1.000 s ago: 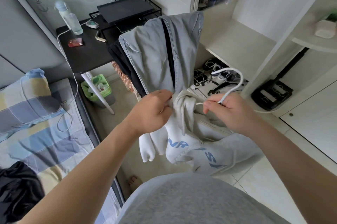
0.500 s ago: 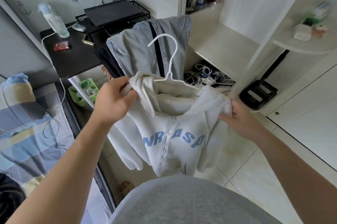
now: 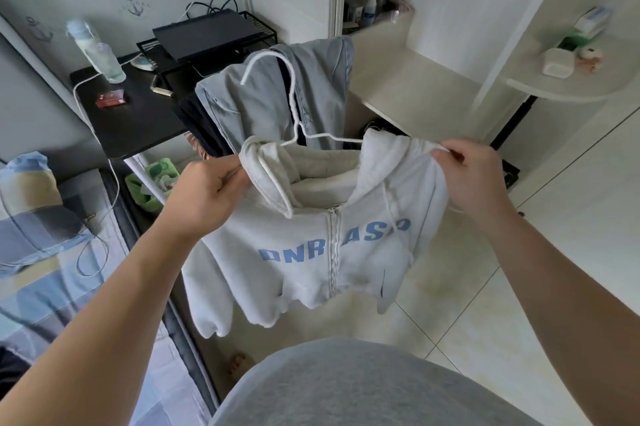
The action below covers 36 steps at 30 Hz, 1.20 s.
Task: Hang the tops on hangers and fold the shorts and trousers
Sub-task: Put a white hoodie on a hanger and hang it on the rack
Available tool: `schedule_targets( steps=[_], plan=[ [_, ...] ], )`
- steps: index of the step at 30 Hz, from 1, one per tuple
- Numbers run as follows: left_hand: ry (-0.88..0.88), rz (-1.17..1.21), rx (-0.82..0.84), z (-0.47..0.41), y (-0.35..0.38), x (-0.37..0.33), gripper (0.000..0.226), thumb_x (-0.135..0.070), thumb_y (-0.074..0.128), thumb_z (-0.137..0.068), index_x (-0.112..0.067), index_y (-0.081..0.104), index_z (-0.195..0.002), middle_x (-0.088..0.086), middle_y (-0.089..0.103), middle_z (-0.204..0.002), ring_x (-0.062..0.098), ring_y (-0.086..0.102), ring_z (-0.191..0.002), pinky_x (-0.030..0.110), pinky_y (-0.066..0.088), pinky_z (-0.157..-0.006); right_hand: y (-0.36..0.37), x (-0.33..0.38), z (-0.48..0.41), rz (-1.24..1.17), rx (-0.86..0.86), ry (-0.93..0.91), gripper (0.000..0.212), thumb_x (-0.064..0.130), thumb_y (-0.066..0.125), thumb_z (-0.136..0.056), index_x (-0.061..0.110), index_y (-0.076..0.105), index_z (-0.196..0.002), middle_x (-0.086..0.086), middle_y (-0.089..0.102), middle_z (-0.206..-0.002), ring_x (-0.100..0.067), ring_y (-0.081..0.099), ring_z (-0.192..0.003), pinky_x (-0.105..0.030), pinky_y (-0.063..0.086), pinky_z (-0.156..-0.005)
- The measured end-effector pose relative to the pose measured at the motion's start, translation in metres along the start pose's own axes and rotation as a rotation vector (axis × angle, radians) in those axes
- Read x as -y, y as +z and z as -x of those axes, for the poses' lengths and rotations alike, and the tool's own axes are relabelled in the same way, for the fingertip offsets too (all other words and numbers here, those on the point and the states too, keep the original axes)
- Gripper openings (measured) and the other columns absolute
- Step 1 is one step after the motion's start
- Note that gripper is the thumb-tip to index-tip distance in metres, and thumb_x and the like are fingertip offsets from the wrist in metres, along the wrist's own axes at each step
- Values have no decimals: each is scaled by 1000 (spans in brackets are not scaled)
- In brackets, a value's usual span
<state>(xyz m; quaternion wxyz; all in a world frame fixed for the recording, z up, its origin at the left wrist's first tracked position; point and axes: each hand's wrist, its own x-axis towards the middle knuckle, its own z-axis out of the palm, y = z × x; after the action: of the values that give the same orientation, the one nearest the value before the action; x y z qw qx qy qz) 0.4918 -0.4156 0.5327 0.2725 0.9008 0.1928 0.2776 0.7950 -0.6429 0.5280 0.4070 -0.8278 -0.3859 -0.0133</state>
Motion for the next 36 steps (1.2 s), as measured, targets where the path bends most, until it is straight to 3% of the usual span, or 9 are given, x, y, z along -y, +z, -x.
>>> schedule_targets(
  steps=[3,7,9,11,15,20,26,30,36],
  plan=[
    [43,-80,62,-2,8,-9,44,-32,48,-100,-12,38,-63,-1,33,-52,19,28,-50,35,30,-48,-8,28,-5,-32,39,-129,10,2,64,-93,-2,72,-96,-7,59,-94,-19,56,-84,-15,39,-77],
    [6,80,7,-3,13,-15,44,-29,48,-102,-10,36,-64,-2,26,-56,14,24,-55,34,25,-51,-10,62,8,-91,259,-344,12,10,59,-96,2,66,-93,3,66,-105,-10,61,-97,-19,44,-86],
    [-20,159,-32,-3,11,-14,45,-31,49,-102,-12,38,-64,4,26,-57,22,26,-56,35,26,-53,-14,63,10,-67,353,-317,13,14,53,-101,14,57,-89,19,61,-86,0,56,-78,-20,41,-70],
    [-34,208,-59,-2,8,-12,40,-30,50,-102,-19,48,-64,18,31,-60,33,30,-57,39,30,-53,-21,59,8,-42,385,-253,22,20,51,-103,29,45,-83,17,48,-64,-4,44,-58,-17,32,-54],
    [-28,230,-77,-6,3,-18,31,-34,51,-103,-28,65,-76,24,35,-61,31,32,-58,38,33,-54,-22,53,17,-172,487,-200,11,22,61,-97,28,52,-99,14,54,-79,1,49,-70,-13,38,-64],
    [27,254,-23,-11,5,-31,42,-29,48,-104,-51,56,-70,6,25,-60,22,25,-57,30,25,-55,-13,53,22,-279,532,-156,16,22,68,-95,21,52,-94,18,48,-73,-1,45,-65,-15,37,-61],
    [-15,233,-35,-13,-8,-13,34,-48,50,-102,-26,72,-88,7,65,-76,28,56,-68,39,47,-65,-16,53,23,-337,459,-73,18,23,74,-90,19,57,-95,-2,60,-82,-7,55,-72,-19,42,-64],
    [-145,128,-142,-13,-19,10,36,-32,49,-99,-5,59,-79,16,55,-71,31,46,-63,44,43,-59,-25,46,27,-390,427,-36,20,34,73,-85,23,57,-88,6,55,-72,-6,50,-65,-15,39,-59],
    [-61,-74,-82,-14,1,-23,34,-30,42,-103,-15,47,-73,0,45,-61,24,44,-58,39,38,-54,-2,47,46,-436,409,-85,18,21,69,-93,19,53,-86,16,48,-64,0,43,-57,-13,35,-56]
  ],
)
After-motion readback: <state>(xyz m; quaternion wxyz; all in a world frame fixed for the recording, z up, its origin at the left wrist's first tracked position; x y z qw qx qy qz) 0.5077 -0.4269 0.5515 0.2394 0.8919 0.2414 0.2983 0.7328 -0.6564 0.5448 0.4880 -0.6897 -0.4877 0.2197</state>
